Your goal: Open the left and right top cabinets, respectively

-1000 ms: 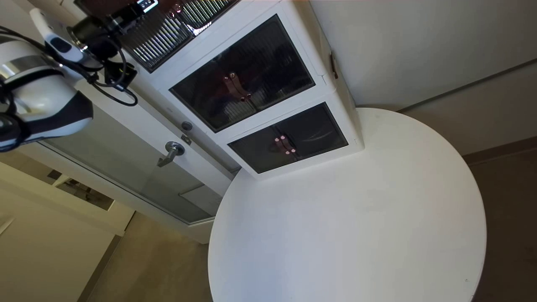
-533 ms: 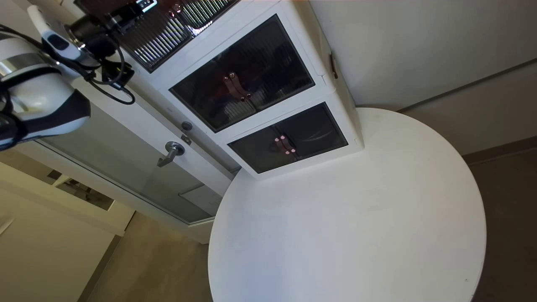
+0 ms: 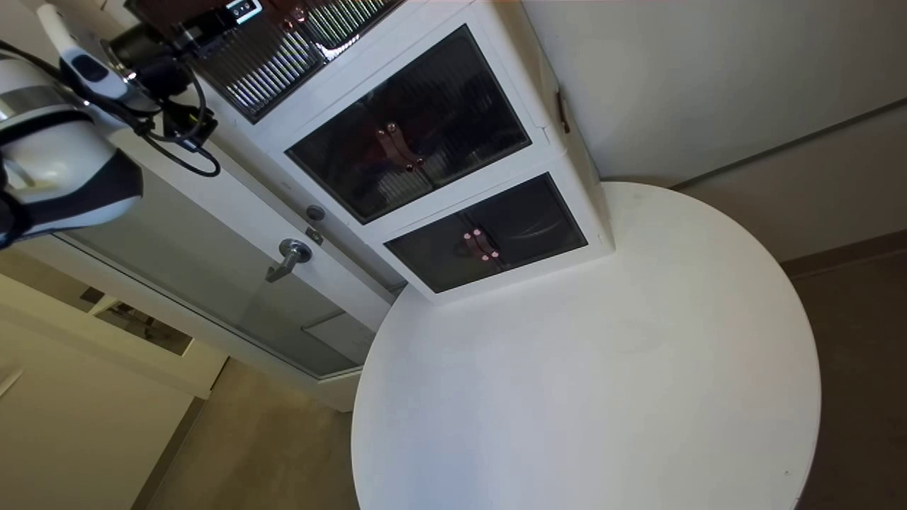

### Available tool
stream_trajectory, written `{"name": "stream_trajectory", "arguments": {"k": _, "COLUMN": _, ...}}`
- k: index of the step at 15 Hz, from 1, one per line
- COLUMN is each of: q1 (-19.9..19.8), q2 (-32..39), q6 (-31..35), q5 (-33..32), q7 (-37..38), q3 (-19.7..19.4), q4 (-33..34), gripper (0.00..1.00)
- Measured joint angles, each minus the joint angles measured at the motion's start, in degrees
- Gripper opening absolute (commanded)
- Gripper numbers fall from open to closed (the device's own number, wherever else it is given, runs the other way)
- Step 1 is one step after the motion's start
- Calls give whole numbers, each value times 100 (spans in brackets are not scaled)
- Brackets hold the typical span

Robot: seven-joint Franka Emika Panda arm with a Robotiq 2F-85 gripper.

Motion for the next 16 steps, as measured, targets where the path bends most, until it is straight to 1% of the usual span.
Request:
{"name": "stream_trajectory", "arguments": {"k": 9, "q1": -43, "q2": -357, "q6": 497, "q5": -23, "q7": -1, "q3": -23, "q4": -492, "gripper": 1}}
{"name": "stream_trajectory", "arguments": {"k": 16, "q1": -22, "q2": -858, "q6": 498, "q5": -11, "q7": -1, "q3": 12, "q4": -1183, "gripper": 1}}
